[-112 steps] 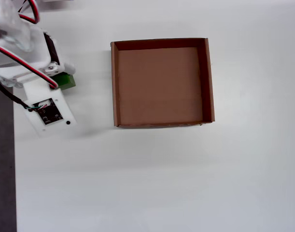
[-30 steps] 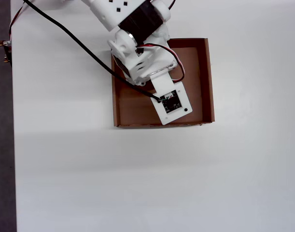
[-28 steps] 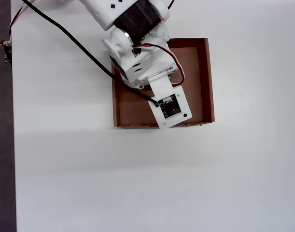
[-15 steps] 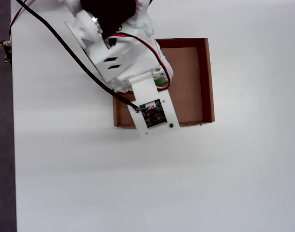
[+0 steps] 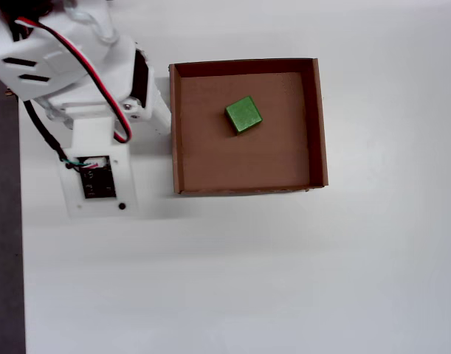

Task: Grasp a green cube and put it in a box.

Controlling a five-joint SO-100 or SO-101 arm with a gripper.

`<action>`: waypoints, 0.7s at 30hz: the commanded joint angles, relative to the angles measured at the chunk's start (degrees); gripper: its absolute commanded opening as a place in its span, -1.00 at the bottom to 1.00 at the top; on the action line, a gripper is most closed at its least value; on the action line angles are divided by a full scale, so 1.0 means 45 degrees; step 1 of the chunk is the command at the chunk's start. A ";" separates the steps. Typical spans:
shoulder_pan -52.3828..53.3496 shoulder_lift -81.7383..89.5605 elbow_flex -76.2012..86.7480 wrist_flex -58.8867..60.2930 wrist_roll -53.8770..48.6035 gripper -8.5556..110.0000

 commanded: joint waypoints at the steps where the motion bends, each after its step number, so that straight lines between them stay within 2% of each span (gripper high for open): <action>1: 0.0703 0.1055 0.0547 -0.0098 -0.0527 -0.59; 6: 0.1797 0.1973 0.2051 -0.0273 -0.1328 -0.61; 21: 0.3242 0.5547 0.8613 -0.2520 -0.1348 -0.62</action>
